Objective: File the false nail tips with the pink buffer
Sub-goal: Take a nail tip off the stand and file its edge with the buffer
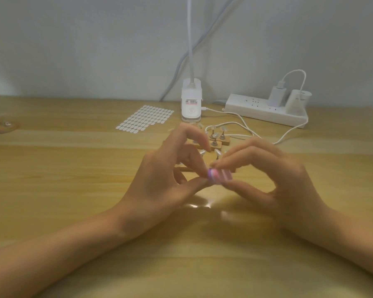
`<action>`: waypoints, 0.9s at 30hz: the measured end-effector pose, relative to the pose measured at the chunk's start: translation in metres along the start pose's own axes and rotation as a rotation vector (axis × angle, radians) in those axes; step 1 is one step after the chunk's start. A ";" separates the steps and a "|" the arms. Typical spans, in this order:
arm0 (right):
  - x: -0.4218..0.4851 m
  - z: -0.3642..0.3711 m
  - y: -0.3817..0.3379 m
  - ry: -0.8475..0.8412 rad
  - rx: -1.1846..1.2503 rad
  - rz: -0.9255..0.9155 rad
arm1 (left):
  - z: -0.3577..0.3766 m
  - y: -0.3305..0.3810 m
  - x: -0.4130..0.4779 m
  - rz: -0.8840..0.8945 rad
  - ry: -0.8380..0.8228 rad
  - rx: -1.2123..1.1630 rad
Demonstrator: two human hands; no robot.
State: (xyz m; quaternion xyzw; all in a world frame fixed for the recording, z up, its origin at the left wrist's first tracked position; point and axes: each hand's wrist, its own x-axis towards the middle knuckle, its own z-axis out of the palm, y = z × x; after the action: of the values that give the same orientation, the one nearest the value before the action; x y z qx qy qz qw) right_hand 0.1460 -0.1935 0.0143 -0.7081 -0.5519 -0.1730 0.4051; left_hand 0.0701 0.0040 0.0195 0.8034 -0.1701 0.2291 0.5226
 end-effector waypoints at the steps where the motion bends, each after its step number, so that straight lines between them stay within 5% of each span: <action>1: 0.000 -0.002 0.004 0.007 -0.032 0.034 | 0.000 0.000 0.000 -0.006 0.006 -0.003; 14: -0.002 -0.005 -0.003 0.018 -0.068 -0.074 | 0.000 0.000 -0.002 0.026 0.002 -0.035; 27: -0.002 -0.009 0.006 0.053 -0.060 0.032 | 0.001 0.003 -0.002 0.036 0.003 0.042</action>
State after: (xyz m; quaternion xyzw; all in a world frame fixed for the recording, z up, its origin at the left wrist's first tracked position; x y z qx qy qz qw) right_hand 0.1531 -0.2017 0.0162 -0.7237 -0.5242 -0.2016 0.4009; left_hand 0.0669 0.0020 0.0203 0.8108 -0.1788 0.2430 0.5015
